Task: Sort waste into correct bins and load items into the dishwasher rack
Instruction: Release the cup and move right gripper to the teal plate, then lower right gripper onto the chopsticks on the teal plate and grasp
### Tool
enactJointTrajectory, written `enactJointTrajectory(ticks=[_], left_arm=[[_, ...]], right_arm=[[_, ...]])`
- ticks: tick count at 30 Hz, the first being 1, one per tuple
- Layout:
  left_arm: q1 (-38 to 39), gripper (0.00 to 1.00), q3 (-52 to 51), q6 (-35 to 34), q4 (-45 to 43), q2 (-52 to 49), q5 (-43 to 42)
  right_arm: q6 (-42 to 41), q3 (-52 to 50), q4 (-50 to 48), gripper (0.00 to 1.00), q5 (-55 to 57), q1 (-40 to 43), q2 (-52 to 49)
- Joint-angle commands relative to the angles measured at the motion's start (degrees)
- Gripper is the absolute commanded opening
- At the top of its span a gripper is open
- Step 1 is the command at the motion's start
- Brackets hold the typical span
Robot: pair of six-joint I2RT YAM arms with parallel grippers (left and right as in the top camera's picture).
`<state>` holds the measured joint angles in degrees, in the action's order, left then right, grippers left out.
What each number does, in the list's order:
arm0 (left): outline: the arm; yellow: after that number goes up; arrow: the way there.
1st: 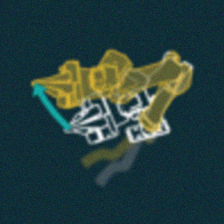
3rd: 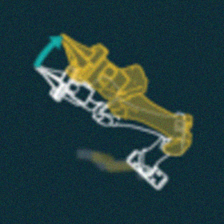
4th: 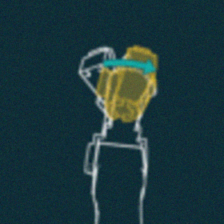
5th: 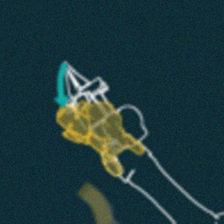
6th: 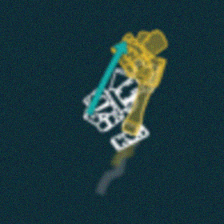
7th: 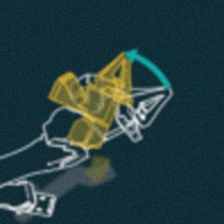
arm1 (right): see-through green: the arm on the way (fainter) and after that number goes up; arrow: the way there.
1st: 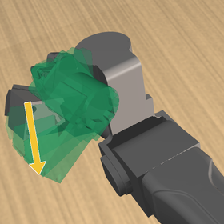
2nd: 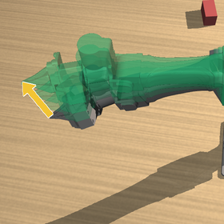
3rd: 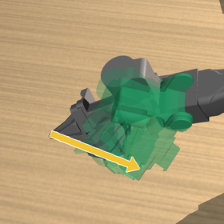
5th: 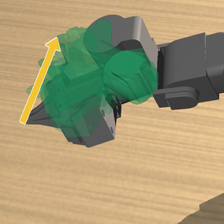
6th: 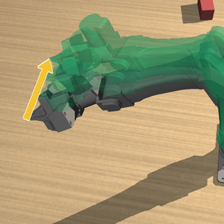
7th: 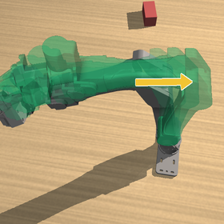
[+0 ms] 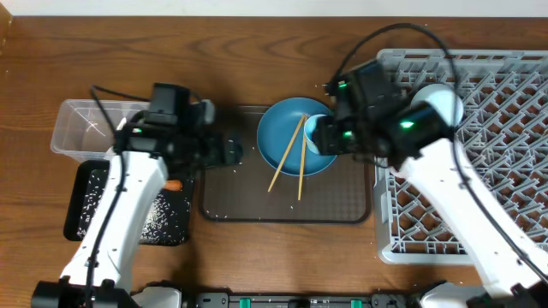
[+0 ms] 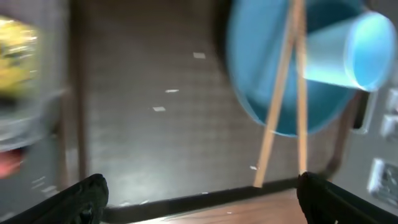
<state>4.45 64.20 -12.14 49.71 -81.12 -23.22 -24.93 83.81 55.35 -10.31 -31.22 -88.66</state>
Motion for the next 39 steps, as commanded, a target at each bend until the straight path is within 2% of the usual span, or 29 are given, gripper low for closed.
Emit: enactJointTrajectory(ticks=[1, 5, 9, 15, 24, 28, 32, 39], left_arm=[[-4.6, 0.99, -0.2, -1.0, 1.1, -0.1, 4.5], [-8.6, 0.99, -0.2, -1.0, 2.3, -0.1, 5.8], [-9.3, 0.99, -0.2, -1.0, 2.7, -0.1, 5.7], [-9.2, 0.99, -0.2, -1.0, 2.7, -0.1, 5.7], [-9.2, 0.99, -0.2, -1.0, 2.7, -0.1, 5.7], [-9.2, 0.99, -0.2, -1.0, 2.7, -0.1, 5.7], [-9.3, 0.99, -0.2, -1.0, 2.7, -0.1, 5.7], [-9.2, 0.99, -0.2, -1.0, 2.8, -0.1, 5.7]], right_arm=[[-8.0, 0.3, -3.1, 0.44, 3.8, -4.6, -3.8], [-13.7, 0.3, -6.8, 0.45, 7.1, -8.5, -8.5], [-20.3, 0.3, -9.3, 0.49, 11.7, -10.6, -13.8], [-22.5, 0.3, -14.2, 0.49, 13.0, -11.8, -20.6], [-25.2, 0.3, -15.1, 0.48, 14.4, -11.9, -25.7], [-25.2, 0.3, -15.1, 0.42, 14.4, -12.0, -25.9], [-25.2, 0.3, -15.1, 0.28, 14.4, -12.5, -25.9], [-25.2, 0.3, -14.6, 0.26, 15.5, -13.9, -25.9]])
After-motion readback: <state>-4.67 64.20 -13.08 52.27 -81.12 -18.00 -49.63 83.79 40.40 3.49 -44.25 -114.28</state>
